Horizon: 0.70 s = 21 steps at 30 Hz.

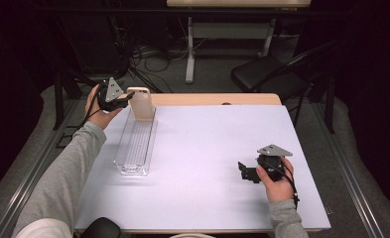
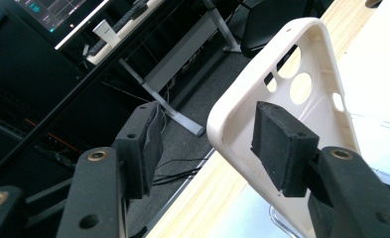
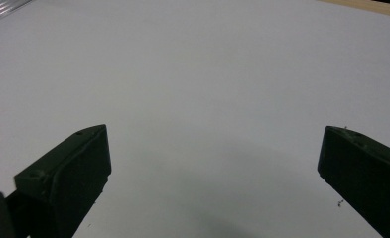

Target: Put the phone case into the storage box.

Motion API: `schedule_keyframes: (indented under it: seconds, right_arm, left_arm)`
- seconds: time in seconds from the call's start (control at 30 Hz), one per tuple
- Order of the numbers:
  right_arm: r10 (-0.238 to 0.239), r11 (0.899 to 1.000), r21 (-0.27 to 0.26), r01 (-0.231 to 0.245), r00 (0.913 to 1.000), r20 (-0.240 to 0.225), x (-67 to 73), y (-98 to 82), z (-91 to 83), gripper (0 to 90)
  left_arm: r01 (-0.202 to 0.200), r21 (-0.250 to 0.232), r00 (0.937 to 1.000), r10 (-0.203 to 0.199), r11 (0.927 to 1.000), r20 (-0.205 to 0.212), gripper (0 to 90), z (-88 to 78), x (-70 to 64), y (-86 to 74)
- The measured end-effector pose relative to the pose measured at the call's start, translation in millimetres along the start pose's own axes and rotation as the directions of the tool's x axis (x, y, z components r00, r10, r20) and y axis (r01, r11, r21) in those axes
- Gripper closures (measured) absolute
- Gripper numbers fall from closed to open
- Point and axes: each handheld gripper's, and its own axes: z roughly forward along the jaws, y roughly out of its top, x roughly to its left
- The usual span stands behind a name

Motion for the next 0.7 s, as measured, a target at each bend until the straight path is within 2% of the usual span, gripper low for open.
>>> schedule_keyframes:
  seconds: [0.37, 0.7]
  right_arm:
    - [-0.006, 1.0, 0.005, 0.006, 1.0, -0.001, 0.5, 0.0, 0.9, 0.0]
    - [-0.006, 1.0, 0.005, 0.006, 1.0, -0.005, 0.6, 0.1, 2.3, 0.0]
  left_arm:
    - [-0.023, 0.009, 0.9997, 0.024, 0.9997, -0.008, 41.7, -1.2, -0.6, 0.8]
    - [-0.025, 0.025, 0.9996, 0.025, 0.9994, -0.011, 41.7, -3.6, -1.6, 2.2]
